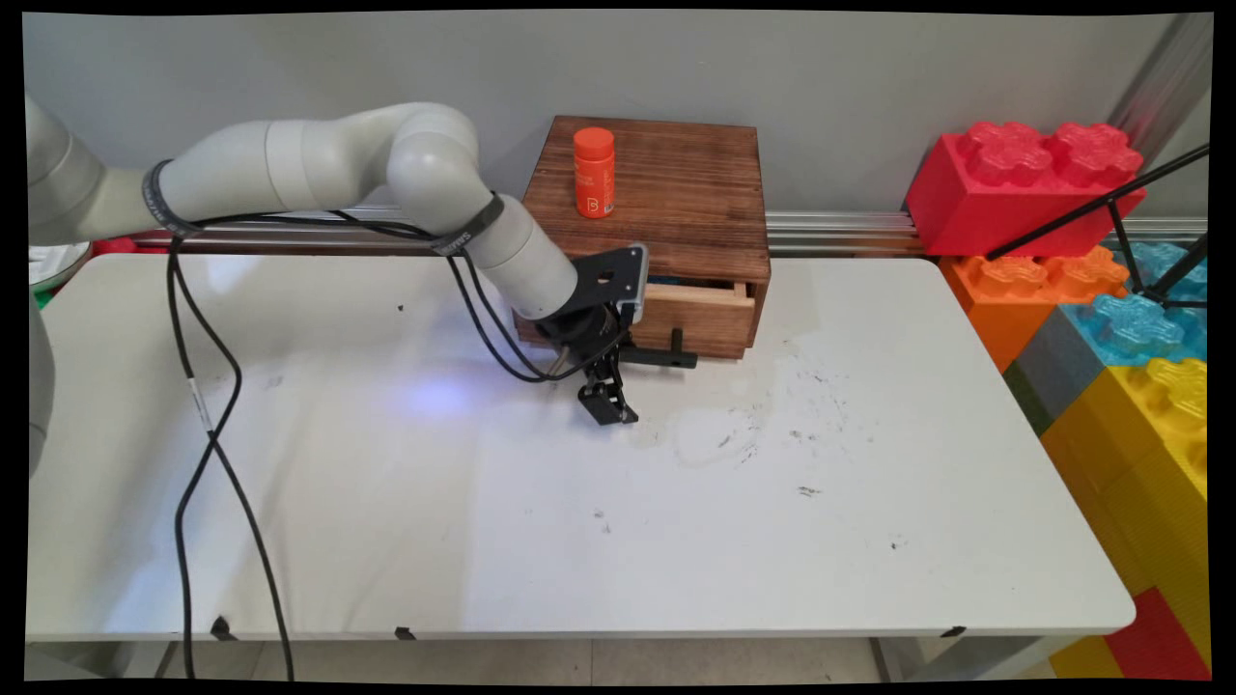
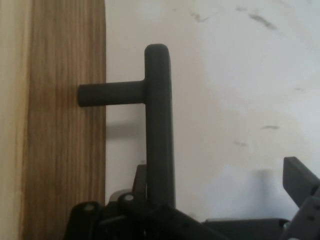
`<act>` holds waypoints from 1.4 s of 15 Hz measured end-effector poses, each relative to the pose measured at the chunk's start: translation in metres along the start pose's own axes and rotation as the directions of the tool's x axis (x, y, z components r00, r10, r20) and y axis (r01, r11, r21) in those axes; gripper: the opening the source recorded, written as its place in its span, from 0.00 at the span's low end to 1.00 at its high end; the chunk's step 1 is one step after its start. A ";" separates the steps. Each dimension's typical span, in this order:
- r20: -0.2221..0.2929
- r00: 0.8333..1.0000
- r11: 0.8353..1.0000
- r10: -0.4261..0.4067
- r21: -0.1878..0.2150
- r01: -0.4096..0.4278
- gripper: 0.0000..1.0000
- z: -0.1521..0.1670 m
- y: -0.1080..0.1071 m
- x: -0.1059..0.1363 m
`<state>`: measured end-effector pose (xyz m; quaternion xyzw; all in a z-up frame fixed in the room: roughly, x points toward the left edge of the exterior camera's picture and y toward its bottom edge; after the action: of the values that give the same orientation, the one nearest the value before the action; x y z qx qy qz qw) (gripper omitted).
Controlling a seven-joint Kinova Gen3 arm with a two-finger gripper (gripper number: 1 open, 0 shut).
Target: Open the drawer
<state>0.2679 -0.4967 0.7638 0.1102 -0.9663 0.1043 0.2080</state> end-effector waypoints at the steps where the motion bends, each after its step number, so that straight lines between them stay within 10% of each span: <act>1: -0.001 1.000 1.000 0.000 -0.006 0.000 1.00 -0.002 0.007 0.001; 21: -0.002 1.000 0.997 0.005 -0.075 -0.005 1.00 -0.030 0.127 0.004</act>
<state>0.2432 -0.3685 0.7729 0.0997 -0.9696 0.0687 0.2125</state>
